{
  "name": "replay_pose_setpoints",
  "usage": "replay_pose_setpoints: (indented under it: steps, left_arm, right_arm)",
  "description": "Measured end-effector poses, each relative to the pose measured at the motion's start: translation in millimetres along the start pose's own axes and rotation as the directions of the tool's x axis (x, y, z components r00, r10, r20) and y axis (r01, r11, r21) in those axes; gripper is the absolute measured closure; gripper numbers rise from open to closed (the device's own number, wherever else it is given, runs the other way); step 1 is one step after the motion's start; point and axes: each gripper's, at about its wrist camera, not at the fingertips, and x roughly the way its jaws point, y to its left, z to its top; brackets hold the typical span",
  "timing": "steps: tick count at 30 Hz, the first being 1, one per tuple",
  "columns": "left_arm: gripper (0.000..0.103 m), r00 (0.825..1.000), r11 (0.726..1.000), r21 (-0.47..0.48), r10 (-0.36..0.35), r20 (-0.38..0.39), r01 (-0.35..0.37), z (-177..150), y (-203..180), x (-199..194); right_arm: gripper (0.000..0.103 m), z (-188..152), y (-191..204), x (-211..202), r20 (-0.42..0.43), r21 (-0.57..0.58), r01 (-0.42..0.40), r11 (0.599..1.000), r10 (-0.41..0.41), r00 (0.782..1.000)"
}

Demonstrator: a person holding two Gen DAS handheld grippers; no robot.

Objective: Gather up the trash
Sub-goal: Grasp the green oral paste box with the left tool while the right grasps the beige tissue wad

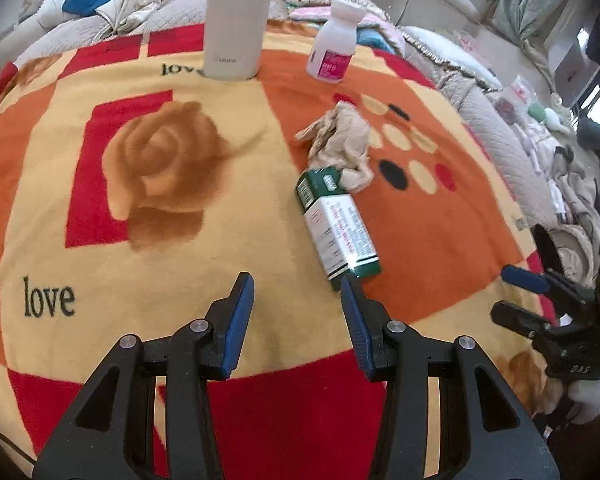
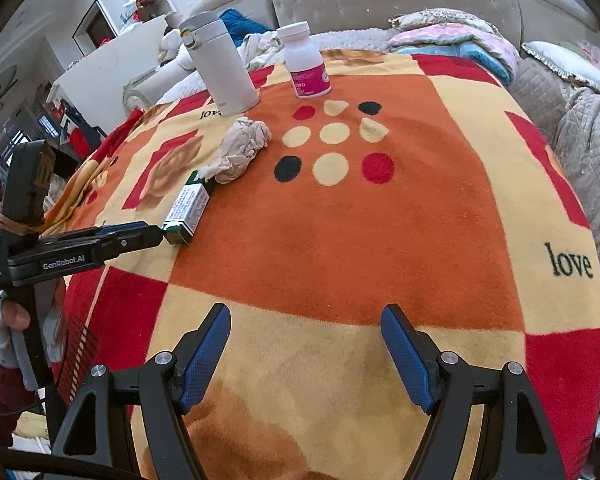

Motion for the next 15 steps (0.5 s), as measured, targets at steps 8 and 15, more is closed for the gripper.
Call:
replay_pose_setpoints:
  steps: [8, 15]
  left_arm:
    - [0.044, 0.998, 0.996, -0.081, -0.043, 0.044, 0.047, 16, -11, -2]
    - [0.045, 0.996, 0.991, -0.102, 0.089, 0.017, -0.087, 30, -21, 34]
  right_arm:
    - [0.028, 0, -6, -4, 0.008, 0.012, 0.004, 1.000, -0.004, 1.000]
    - [0.028, 2, -6, 0, 0.005, 0.003, 0.010, 1.000, -0.010, 1.000]
